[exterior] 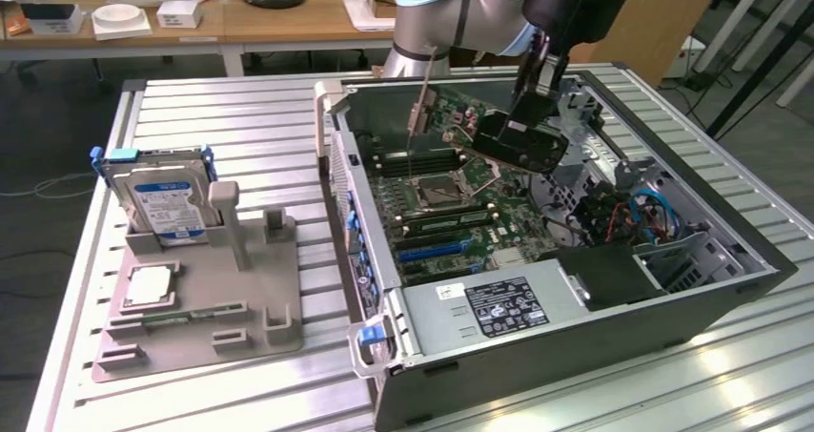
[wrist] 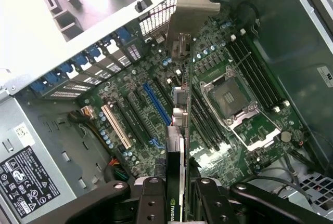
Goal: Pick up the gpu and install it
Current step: 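Insert the gpu into the slot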
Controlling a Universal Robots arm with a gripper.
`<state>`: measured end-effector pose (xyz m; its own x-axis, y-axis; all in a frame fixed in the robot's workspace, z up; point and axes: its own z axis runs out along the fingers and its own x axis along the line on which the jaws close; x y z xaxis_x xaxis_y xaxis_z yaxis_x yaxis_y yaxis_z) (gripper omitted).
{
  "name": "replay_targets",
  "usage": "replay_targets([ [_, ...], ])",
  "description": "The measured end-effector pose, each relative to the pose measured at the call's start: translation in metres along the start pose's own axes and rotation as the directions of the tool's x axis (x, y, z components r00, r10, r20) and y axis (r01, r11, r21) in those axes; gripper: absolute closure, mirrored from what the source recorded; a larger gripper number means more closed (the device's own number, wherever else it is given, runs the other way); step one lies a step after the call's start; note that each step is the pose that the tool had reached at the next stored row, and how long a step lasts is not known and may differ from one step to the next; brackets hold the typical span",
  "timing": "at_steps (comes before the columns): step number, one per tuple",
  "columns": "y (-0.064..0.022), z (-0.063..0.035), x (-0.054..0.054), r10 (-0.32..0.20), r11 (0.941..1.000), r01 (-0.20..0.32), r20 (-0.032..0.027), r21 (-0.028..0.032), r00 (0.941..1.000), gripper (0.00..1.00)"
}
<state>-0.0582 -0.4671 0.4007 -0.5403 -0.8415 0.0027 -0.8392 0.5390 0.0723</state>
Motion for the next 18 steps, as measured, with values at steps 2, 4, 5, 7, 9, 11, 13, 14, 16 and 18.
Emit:
replay_targets([
  [2,-0.0002,0.0,-0.0001,-0.009,1.0,0.009,-0.0006,0.0,1.0,0.74],
  [4,-0.0004,0.0,-0.0003,-0.018,0.9998,0.018,-0.0012,0.0,0.9998,0.74],
  [5,-0.0005,0.0,-0.0003,-0.022,0.9998,0.022,-0.0016,0.0,0.9998,0.74],
  [7,-0.0007,0.0,-0.0004,-0.031,0.9995,0.031,-0.0023,0.0,0.9995,0.74],
  [9,-0.0009,0.0,-0.0006,-0.043,0.9991,0.043,-0.0031,0.0,0.9991,0.74],
  [11,-0.0011,0.0,-0.0007,-0.056,0.9984,0.056,-0.0041,0.0,0.9984,0.74],
  [13,-0.0012,0.0,-0.0008,-0.07,0.9976,0.07,-0.005,0.0,0.9976,0.74],
  [14,-0.0013,0.0,-0.0008,-0.076,0.9971,0.076,-0.0055,0.0,0.9971,0.74],
  [16,-0.0014,0.0,-0.0009,-0.09,0.9959,0.09,-0.0065,-0.0001,0.9959,0.74],
  [18,-0.0016,0.0,-0.001,-0.104,0.9946,0.104,-0.0075,-0.0002,0.9946,0.74],
])
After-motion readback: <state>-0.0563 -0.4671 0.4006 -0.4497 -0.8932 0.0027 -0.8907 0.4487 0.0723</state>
